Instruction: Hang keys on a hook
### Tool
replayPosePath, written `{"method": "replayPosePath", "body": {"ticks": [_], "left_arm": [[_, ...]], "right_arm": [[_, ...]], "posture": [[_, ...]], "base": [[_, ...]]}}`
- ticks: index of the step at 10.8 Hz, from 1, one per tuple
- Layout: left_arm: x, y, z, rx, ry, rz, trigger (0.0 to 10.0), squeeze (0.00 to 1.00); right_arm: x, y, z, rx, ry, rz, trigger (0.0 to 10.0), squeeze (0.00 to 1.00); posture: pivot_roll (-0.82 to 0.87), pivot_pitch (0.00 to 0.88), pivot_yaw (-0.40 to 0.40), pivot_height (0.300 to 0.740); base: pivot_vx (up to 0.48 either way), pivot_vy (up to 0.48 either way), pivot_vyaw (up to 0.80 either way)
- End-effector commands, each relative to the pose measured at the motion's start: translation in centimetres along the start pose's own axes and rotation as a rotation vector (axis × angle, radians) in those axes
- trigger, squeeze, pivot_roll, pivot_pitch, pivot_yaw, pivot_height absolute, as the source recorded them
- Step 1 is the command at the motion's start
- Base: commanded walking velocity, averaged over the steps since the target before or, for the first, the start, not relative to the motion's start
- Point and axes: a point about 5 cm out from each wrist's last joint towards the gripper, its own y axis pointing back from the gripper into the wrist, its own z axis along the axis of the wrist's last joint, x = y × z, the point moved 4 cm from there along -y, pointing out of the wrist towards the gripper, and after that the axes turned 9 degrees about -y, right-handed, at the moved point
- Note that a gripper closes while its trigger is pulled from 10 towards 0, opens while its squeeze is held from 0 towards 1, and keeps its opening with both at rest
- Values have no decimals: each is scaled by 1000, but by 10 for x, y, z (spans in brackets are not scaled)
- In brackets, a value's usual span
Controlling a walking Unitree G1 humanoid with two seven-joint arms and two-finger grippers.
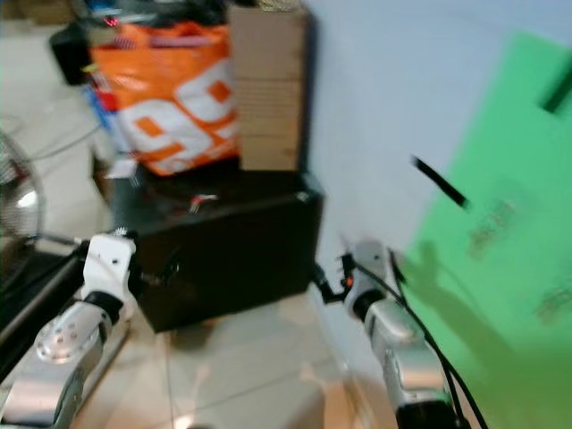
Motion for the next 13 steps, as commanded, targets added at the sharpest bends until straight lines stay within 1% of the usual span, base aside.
{"method": "replayPosePath", "body": {"ticks": [1, 5, 11, 13], "left_arm": [[8, 1, 1, -1, -18, 28, 10000, 0], [14, -2, 4, -9, -29, 44, 10000, 0], [16, -9, 11, -28, -27, 59, 10000, 0], [13, -11, 12, -34, -23, 54, 10000, 0]], "right_arm": [[8, -4, 4, -24, 2, 14, 10000, 1000], [3, -6, 12, -75, -36, -38, 10000, 1000], [2, -8, 17, -91, -12, -33, 10000, 1000], [3, -9, 20, -105, -10, -27, 10000, 1000]], "posture": [[3, 0, -5, 740], [2, 0, -5, 740], [3, 0, -4, 740], [-5, 0, 2, 740]], "base": [[349, 0, 769], [342, 0, 0], [341, 0, 0], [336, 0, 0]]}}
